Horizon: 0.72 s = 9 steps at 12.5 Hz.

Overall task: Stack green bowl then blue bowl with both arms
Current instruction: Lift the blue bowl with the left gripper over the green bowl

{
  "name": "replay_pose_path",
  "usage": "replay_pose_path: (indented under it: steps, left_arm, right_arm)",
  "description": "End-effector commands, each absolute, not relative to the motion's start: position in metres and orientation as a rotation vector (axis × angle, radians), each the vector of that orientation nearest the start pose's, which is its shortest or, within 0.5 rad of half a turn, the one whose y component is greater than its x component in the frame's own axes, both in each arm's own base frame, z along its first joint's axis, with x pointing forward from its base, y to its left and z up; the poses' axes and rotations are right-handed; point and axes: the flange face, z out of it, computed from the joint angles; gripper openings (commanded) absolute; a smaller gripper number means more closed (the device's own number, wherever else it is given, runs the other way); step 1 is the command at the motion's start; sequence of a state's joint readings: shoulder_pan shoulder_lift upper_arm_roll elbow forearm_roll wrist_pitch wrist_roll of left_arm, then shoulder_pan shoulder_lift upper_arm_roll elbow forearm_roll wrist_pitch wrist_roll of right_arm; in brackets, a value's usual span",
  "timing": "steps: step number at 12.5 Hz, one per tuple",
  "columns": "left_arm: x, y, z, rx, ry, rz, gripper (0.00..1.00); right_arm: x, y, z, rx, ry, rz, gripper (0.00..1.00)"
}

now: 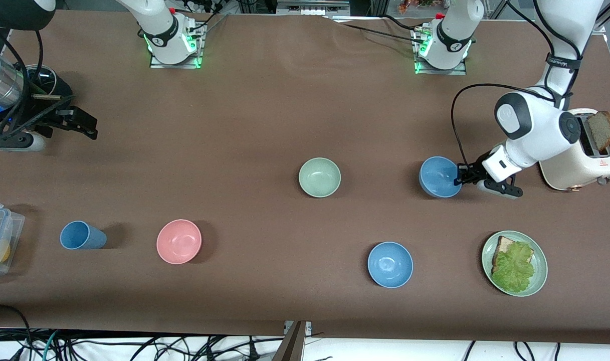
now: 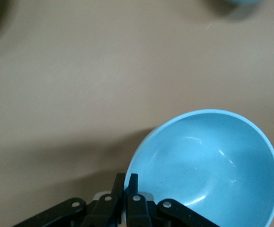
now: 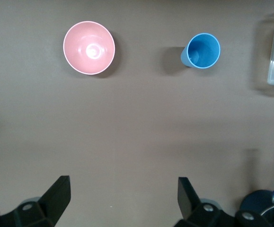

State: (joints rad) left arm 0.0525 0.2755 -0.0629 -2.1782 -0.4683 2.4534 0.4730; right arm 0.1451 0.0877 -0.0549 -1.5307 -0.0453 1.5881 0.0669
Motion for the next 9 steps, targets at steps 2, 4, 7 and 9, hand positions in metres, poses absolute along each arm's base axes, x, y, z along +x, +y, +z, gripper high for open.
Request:
replay_pose_path:
  steps: [2, 4, 7, 9]
  left_arm:
    - [0.59, -0.097, 0.303, -3.484, 0.124, -0.126, 0.0]
    - [0.595, -0.151, 0.298, -3.497, 0.041, -0.076, 0.0]
    - [0.587, -0.226, 0.303, -3.466, 0.021, -0.037, 0.0]
    - [0.582, -0.269, 0.301, -3.419, -0.052, -0.02, 0.0]
  right_arm:
    - [0.583, 0.041, 0.603, -3.203, -0.133, 0.02, 1.0]
    - [0.582, 0.04, 0.603, -3.2, -0.125, 0.023, 1.0]
    - [0.583, 0.038, 0.604, -3.196, -0.115, 0.018, 1.0]
    - [0.582, 0.039, 0.602, -3.197, -0.11, 0.033, 1.0]
